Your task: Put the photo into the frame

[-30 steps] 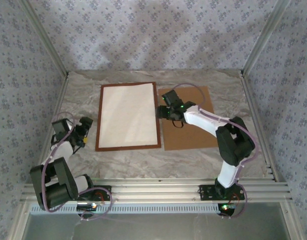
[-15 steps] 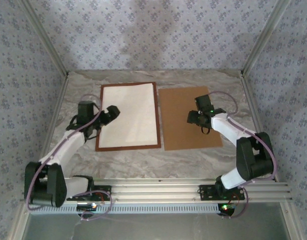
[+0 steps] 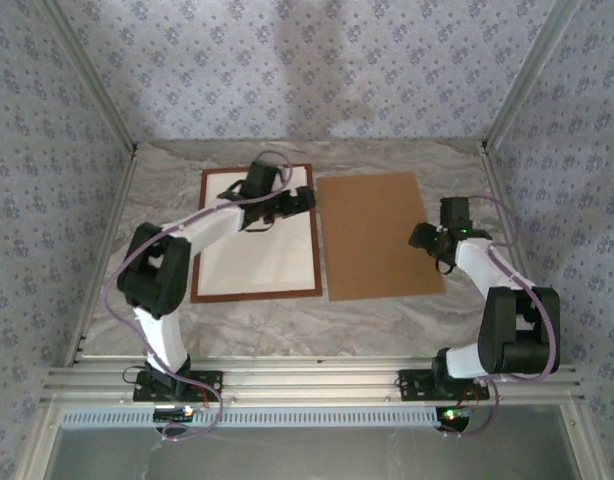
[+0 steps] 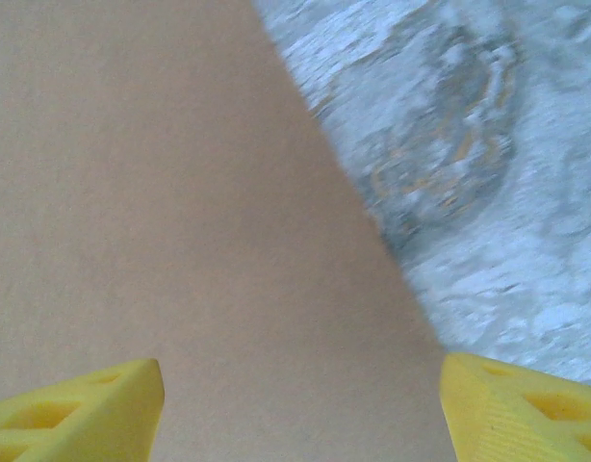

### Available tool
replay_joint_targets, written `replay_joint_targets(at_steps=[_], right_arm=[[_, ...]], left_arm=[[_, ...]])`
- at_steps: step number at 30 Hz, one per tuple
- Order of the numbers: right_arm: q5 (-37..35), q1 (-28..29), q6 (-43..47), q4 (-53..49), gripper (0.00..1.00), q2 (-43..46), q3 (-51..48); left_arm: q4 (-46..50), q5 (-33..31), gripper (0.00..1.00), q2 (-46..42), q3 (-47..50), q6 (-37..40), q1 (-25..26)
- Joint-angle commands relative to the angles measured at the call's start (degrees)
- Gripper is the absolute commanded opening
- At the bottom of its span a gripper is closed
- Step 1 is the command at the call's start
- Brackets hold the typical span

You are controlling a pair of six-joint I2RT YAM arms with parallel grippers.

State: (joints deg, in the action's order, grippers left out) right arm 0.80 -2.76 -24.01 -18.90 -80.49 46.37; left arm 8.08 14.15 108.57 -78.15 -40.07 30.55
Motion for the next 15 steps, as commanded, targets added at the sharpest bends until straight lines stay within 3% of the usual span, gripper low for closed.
replay_joint_targets(at_steps=[1, 6, 15], right_arm=[[7.4, -4.5, 4.1, 3.5, 0.77, -2.5, 0.0], [12.1, -8.3, 6.9, 4.9, 0.77, -8.5, 4.1], [14.9, -8.4, 8.3, 3.7, 0.76, -15.8, 9.4]], left_arm=[[4.7, 1.0, 0.99, 4.3, -7.1, 0.1, 4.1], [11.7, -1.6, 0.99, 11.2, -16.5, 0.6, 8.4], [27.5, -7.9, 0.98, 23.4, -32.9, 2.5, 12.6]])
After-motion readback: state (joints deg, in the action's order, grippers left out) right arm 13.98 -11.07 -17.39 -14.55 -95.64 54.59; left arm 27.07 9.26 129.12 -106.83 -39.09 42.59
